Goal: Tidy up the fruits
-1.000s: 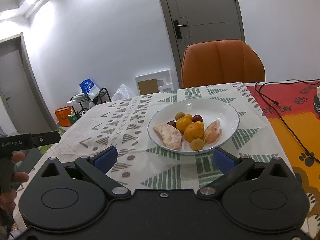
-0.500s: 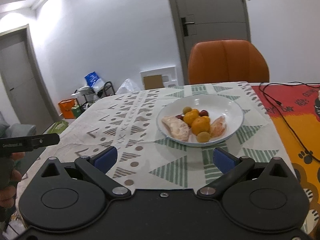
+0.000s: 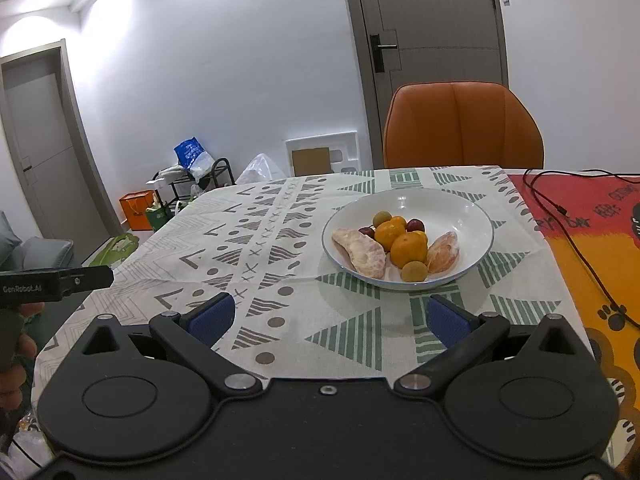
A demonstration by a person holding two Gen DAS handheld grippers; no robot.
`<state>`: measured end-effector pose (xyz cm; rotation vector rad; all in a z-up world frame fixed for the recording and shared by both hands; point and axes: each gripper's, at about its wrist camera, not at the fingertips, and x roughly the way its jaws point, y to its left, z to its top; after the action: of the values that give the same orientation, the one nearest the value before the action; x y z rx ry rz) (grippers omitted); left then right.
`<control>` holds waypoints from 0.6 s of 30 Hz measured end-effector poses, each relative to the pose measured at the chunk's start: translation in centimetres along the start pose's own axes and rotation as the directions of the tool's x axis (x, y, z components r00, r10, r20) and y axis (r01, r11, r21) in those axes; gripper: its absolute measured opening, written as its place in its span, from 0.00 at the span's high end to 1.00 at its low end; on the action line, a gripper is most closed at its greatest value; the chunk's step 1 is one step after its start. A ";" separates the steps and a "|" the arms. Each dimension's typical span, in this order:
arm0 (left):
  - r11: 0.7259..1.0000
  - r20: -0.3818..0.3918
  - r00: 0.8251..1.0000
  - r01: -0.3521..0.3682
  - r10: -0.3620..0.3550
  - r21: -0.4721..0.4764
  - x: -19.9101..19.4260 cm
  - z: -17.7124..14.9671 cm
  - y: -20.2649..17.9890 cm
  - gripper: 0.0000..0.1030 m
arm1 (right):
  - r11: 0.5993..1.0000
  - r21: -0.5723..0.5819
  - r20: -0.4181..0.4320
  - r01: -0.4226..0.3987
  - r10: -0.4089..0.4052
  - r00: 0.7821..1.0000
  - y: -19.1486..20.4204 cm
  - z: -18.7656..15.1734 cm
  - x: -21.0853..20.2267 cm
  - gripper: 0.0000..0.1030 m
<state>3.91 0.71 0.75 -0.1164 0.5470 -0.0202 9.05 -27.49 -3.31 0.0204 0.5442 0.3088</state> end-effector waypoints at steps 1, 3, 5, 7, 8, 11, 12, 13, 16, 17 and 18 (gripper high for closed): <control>1.000 0.000 1.000 -0.001 0.001 0.001 0.0 0.0 0.0 0.00 | 1.000 -0.001 -0.001 -0.001 0.001 1.000 0.0 0.0 0.0 0.00; 1.000 -0.001 1.000 -0.001 0.001 0.002 0.0 0.0 -0.1 0.00 | 1.000 0.000 -0.001 -0.002 0.002 1.000 0.0 0.0 0.0 0.00; 1.000 -0.002 1.000 -0.001 0.001 0.003 0.0 0.0 -0.1 0.00 | 1.000 0.000 0.000 -0.001 0.001 1.000 0.0 0.0 -0.1 0.00; 1.000 -0.006 1.000 0.000 0.000 0.006 0.0 0.0 -0.2 0.00 | 1.000 -0.001 0.001 -0.002 0.002 1.000 -0.1 0.0 -0.1 0.00; 1.000 -0.008 1.000 0.001 -0.001 0.007 0.1 0.0 -0.2 0.00 | 1.000 0.000 0.001 -0.002 0.002 1.000 -0.1 0.0 -0.1 0.00; 1.000 -0.013 1.000 0.006 -0.006 0.011 0.1 -0.1 -0.3 0.00 | 1.000 0.001 0.000 -0.002 0.002 1.000 -0.1 0.0 -0.1 0.00; 1.000 -0.014 1.000 0.007 -0.007 0.013 0.1 0.0 -0.4 0.00 | 1.000 0.001 0.000 -0.002 0.002 1.000 -0.1 0.0 -0.1 0.00; 1.000 -0.016 1.000 0.007 -0.007 0.016 0.1 0.0 -0.4 0.00 | 1.000 0.001 0.000 -0.003 0.003 1.000 -0.1 0.0 -0.1 0.00; 1.000 -0.020 1.000 0.011 -0.011 0.021 0.2 0.0 -0.6 0.00 | 1.000 0.002 -0.002 -0.005 0.005 1.000 -0.1 0.0 -0.1 0.00; 1.000 -0.021 1.000 0.013 -0.012 0.022 0.2 0.0 -0.7 0.00 | 1.000 0.001 -0.003 -0.006 0.006 1.000 -0.1 0.0 -0.1 0.00; 1.000 -0.022 1.000 0.014 -0.014 0.024 0.2 0.0 -0.7 0.00 | 1.000 0.001 -0.003 -0.008 0.008 1.000 -0.1 0.0 0.0 0.00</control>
<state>4.06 -0.03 0.70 -0.0962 0.5675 -0.0417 9.03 -27.62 -3.34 0.0228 0.5477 0.3168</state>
